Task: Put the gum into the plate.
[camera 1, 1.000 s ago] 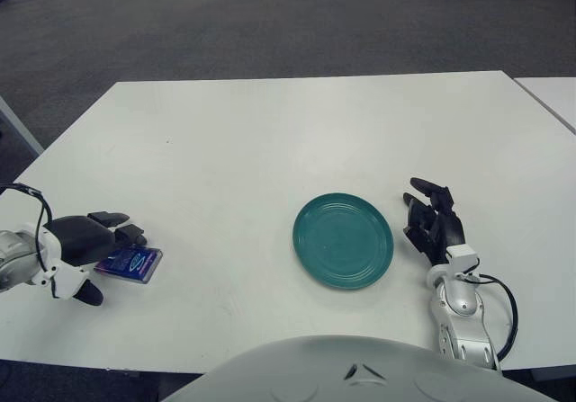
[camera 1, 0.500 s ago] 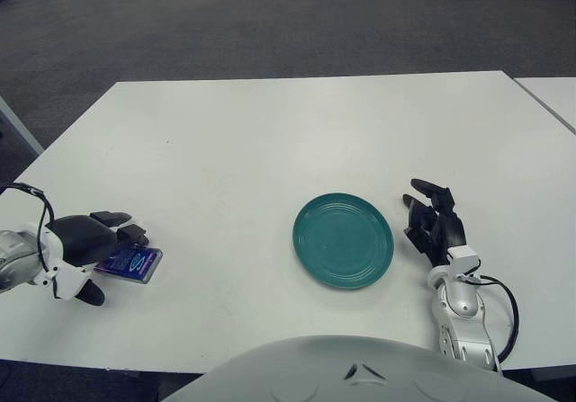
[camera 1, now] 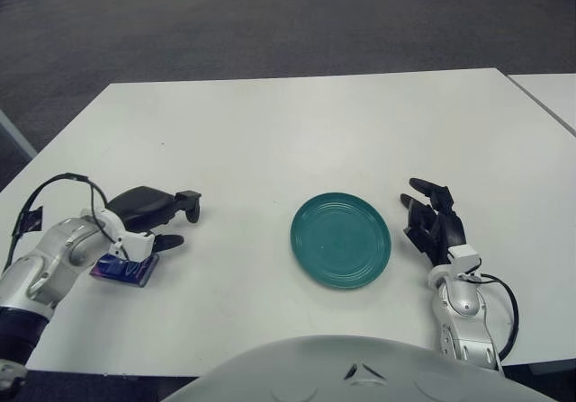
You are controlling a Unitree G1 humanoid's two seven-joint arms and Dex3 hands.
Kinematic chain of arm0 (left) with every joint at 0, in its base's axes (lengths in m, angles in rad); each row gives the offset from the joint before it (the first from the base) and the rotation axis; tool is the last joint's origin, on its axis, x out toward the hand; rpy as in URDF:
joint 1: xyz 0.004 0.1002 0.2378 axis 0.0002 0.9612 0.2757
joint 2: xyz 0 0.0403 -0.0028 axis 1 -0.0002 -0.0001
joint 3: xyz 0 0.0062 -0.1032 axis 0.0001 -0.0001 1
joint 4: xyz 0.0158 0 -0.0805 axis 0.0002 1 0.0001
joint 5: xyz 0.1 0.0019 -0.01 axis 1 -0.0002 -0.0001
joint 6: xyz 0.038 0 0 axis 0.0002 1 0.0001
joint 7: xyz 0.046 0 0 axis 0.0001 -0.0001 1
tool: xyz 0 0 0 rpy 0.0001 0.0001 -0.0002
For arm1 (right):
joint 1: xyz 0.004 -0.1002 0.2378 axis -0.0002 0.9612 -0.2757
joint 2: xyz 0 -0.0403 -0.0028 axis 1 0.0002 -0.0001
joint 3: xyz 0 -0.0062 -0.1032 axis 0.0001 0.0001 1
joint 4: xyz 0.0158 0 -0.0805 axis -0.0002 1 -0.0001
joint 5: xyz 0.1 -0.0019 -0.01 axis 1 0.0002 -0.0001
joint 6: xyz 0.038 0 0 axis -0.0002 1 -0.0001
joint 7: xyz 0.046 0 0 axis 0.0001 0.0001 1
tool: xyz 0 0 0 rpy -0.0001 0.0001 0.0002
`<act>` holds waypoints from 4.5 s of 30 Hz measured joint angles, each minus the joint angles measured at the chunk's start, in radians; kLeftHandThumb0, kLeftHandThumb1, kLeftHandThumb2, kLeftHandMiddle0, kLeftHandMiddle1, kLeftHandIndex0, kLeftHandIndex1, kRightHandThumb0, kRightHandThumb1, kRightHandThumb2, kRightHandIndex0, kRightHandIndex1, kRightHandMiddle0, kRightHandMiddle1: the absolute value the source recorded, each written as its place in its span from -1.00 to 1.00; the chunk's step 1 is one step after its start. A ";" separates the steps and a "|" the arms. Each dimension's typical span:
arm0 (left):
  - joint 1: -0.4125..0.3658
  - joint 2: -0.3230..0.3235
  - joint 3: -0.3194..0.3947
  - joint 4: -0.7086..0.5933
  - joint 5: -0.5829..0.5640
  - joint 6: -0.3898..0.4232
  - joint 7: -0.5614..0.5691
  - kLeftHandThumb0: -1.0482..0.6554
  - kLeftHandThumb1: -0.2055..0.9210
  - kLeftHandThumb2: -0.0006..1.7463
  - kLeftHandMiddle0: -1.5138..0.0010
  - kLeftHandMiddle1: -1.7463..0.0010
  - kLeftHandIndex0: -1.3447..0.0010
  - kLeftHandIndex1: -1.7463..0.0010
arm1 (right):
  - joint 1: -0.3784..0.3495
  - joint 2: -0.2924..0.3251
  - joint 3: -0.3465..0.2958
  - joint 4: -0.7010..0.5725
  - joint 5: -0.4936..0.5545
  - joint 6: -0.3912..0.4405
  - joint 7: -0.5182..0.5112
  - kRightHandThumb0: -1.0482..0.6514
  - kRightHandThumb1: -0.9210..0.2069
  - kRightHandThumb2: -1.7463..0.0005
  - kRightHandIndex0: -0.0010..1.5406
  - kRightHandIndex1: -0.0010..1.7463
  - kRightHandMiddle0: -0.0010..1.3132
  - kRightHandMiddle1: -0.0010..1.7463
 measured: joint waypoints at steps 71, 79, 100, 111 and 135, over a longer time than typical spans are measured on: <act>0.116 0.169 0.069 -0.143 -0.125 0.098 -0.209 -1.00 0.99 -0.86 1.00 1.00 1.00 1.00 | 0.015 -0.012 -0.043 -0.012 0.058 0.021 0.048 -0.73 -1.00 0.02 -0.61 -0.44 -1.00 0.20; 0.112 0.183 0.056 -0.131 -0.066 0.143 -0.222 -1.00 1.00 -0.87 1.00 1.00 1.00 1.00 | 0.012 -0.015 -0.047 -0.011 0.059 0.023 0.051 -0.74 -1.00 0.02 -0.61 -0.44 -1.00 0.21; 0.085 0.135 -0.005 -0.033 0.016 0.142 -0.126 -1.00 1.00 -0.82 1.00 1.00 0.97 0.97 | 0.012 -0.035 -0.058 -0.011 0.067 0.030 0.061 -0.75 -1.00 0.00 -0.59 -0.45 -1.00 0.13; 0.084 0.131 -0.006 -0.052 0.018 0.153 -0.126 -1.00 0.98 -0.82 0.99 1.00 0.96 0.95 | 0.014 -0.044 -0.073 -0.016 0.079 0.039 0.073 -0.75 -1.00 0.01 -0.56 -0.42 -1.00 0.14; -0.121 0.038 -0.270 0.484 0.178 0.000 0.391 -1.00 0.99 -0.92 0.77 0.94 1.00 0.23 | -0.026 -0.101 -0.126 0.026 0.130 0.052 0.133 -0.78 -1.00 0.01 -0.56 -0.41 -1.00 0.21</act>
